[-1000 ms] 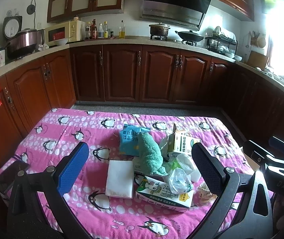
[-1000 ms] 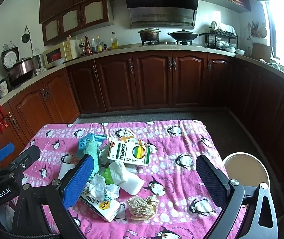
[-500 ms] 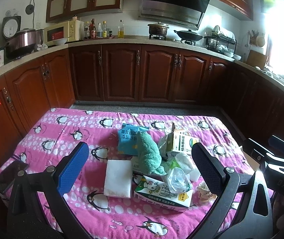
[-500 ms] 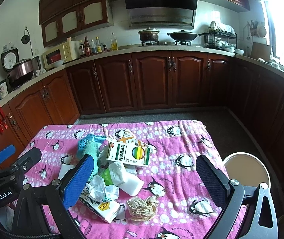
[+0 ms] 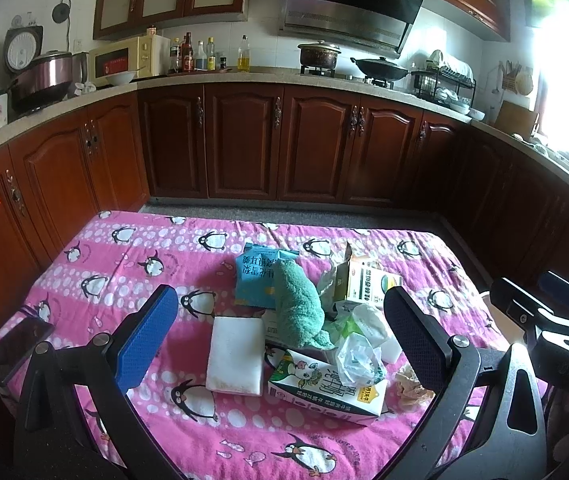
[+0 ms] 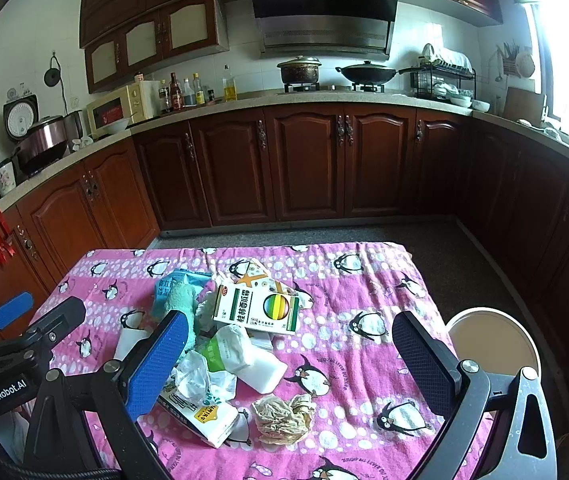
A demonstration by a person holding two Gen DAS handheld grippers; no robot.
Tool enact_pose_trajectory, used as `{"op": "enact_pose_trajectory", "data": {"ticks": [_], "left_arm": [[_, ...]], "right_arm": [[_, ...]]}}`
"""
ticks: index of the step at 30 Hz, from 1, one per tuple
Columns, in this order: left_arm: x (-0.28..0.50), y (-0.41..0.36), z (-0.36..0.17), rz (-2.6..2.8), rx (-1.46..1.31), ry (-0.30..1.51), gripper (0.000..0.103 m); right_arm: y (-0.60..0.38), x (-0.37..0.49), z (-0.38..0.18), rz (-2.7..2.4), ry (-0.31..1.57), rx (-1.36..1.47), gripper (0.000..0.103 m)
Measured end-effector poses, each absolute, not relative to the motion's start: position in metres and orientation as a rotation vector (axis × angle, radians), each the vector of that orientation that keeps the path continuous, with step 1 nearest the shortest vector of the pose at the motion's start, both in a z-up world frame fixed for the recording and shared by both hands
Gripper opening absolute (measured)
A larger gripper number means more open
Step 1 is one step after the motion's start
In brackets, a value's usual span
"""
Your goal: Collect trash
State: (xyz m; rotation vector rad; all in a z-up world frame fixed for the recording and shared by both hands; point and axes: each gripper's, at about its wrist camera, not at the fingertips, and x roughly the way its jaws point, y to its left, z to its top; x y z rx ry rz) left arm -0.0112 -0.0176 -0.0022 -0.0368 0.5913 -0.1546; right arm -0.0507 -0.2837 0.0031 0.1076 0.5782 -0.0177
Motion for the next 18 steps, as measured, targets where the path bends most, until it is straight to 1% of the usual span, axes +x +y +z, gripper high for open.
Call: {"op": "enact_pose_trajectory", "data": {"ticks": [11, 18], "left_arm": [[-0.004, -0.013, -0.010, -0.165, -0.048, 0.615, 0.102], [0.007, 0.001, -0.017, -0.190, -0.070, 0.661, 0.102]], "right_arm": [[-0.285, -0.049, 0.001, -0.023, 0.585, 0.092, 0.101], [-0.294, -0.037, -0.014, -0.007, 0.672, 0.111, 0.101]]}}
